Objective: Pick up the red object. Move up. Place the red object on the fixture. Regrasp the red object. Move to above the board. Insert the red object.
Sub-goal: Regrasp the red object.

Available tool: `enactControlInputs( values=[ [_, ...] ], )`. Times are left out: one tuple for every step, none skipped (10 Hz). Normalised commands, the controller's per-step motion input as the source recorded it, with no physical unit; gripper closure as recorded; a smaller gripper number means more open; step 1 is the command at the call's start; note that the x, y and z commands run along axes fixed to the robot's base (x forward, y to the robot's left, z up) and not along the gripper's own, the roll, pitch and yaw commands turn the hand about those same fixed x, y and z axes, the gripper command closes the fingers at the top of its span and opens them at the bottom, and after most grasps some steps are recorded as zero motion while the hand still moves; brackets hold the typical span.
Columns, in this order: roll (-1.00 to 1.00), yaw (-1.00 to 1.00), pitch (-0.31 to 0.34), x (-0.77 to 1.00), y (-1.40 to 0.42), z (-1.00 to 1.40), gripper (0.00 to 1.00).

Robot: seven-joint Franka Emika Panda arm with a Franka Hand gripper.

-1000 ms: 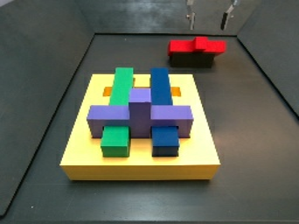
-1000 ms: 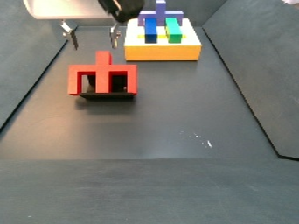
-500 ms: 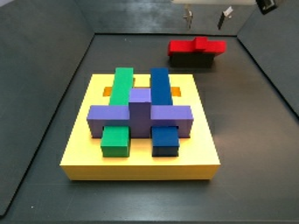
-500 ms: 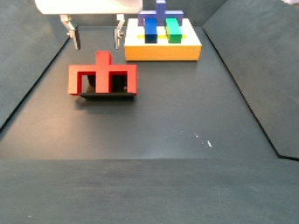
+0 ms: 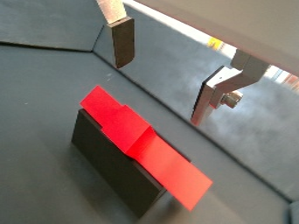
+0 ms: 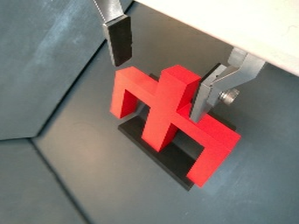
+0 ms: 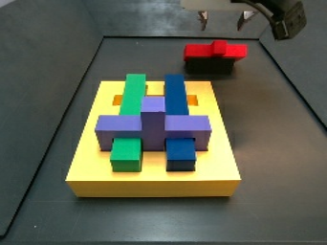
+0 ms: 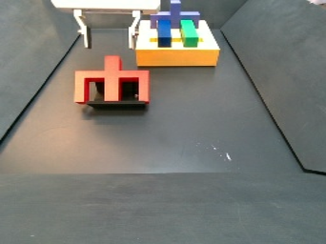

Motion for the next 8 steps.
enactControlInputs(
  values=[
    [1.0, 0.0, 0.0, 0.0, -0.13, -0.17, 0.0],
    [0.58, 0.19, 0.0, 0.05, 0.0, -0.27, 0.0],
    [0.0, 0.2, 0.0, 0.07, 0.0, -0.05, 0.0],
    [0.0, 0.0, 0.0, 0.0, 0.0, -0.03, 0.0],
    [0.05, 0.02, 0.0, 0.05, 0.0, -0.37, 0.0],
    [0.06, 0.0, 0.0, 0.06, -0.04, -0.46, 0.0],
    [0.24, 0.0, 0.0, 0.0, -0.09, -0.49, 0.0],
    [0.45, 0.0, 0.0, 0.05, -0.13, -0.34, 0.0]
  ],
)
